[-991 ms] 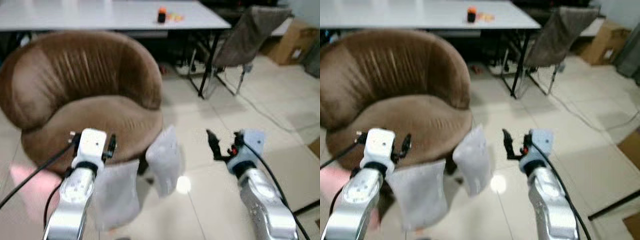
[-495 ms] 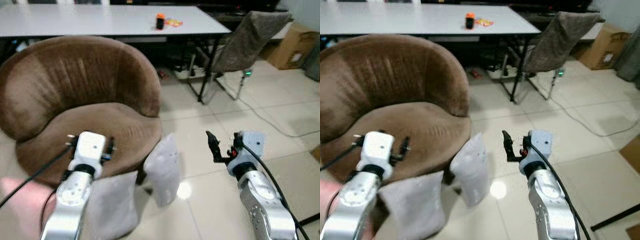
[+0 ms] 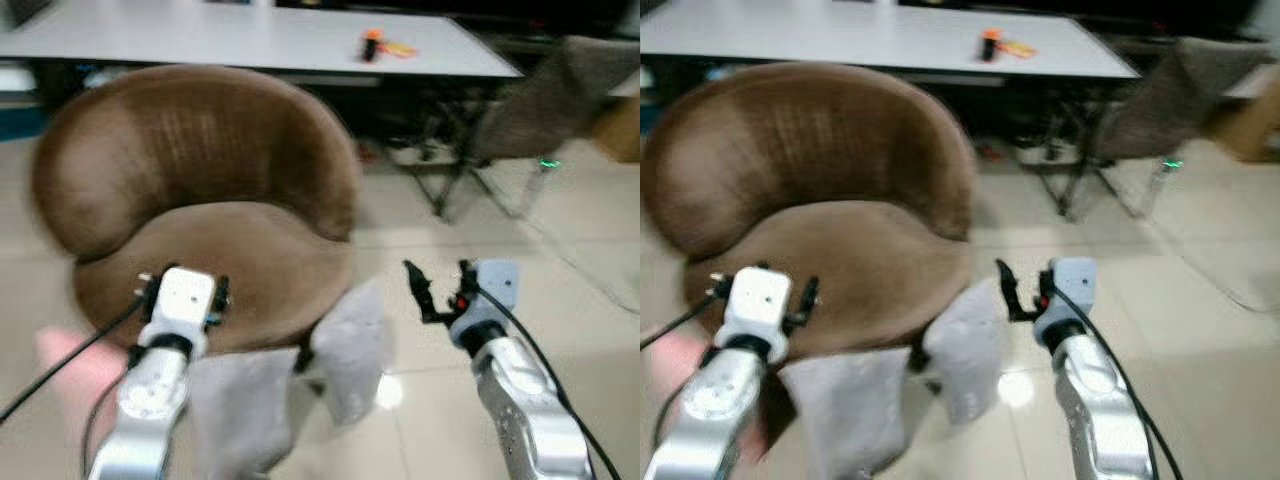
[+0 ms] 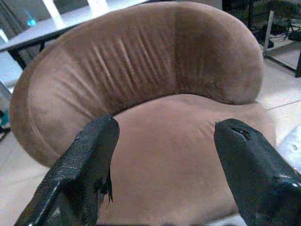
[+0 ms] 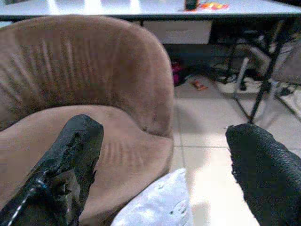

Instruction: Move the pillow to the sofa from floor

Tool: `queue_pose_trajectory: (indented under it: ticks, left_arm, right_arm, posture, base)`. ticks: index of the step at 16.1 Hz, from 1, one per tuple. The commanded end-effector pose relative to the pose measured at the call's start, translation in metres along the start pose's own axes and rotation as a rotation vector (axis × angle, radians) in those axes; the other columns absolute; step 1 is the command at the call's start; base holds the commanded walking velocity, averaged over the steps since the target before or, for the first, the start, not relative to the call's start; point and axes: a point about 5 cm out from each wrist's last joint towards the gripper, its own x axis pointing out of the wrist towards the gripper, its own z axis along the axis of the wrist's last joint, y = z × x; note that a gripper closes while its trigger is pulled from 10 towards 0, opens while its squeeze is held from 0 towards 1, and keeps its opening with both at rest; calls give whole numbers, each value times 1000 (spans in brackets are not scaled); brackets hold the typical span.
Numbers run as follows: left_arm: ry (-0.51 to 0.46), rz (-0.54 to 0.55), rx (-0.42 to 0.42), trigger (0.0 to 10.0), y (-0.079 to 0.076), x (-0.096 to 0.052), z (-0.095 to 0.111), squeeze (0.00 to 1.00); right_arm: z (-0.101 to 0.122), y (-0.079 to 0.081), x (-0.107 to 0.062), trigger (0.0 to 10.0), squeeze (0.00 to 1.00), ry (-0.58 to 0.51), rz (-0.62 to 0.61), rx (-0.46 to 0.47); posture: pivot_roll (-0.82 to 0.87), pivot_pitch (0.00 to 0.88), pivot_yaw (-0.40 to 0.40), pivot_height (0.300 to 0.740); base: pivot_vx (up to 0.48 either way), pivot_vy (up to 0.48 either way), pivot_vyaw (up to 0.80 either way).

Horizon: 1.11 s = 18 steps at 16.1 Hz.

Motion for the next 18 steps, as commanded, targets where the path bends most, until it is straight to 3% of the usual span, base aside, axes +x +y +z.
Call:
queue_pose_trajectory:
  ticks: [1,9,13,18]
  left_arm:
    - [-16,19,14,10000,4,1,4,0]
    - [-34,-5,41,10000,3,5,5,0]
    - [-71,-24,43,10000,0,6,6,0]
    - [-76,-6,34,10000,-2,6,3,0]
  right_arm:
    - [1,-1,1,10000,0,-4,0,9]
    - [1,-8,2,10000,0,-3,8,10]
    - [-4,-8,0,10000,0,6,-12,65]
    - [-9,-13,-5,10000,0,20,-36,37]
  posture:
    - [90,0,-68,740]
    - [74,0,-41,740]
    - [56,0,-14,740]
    - [57,0,-27,740]
  base:
    - [0,-382,794]
    - [0,-405,788]
    - [0,-412,0]
    - [0,-409,0]
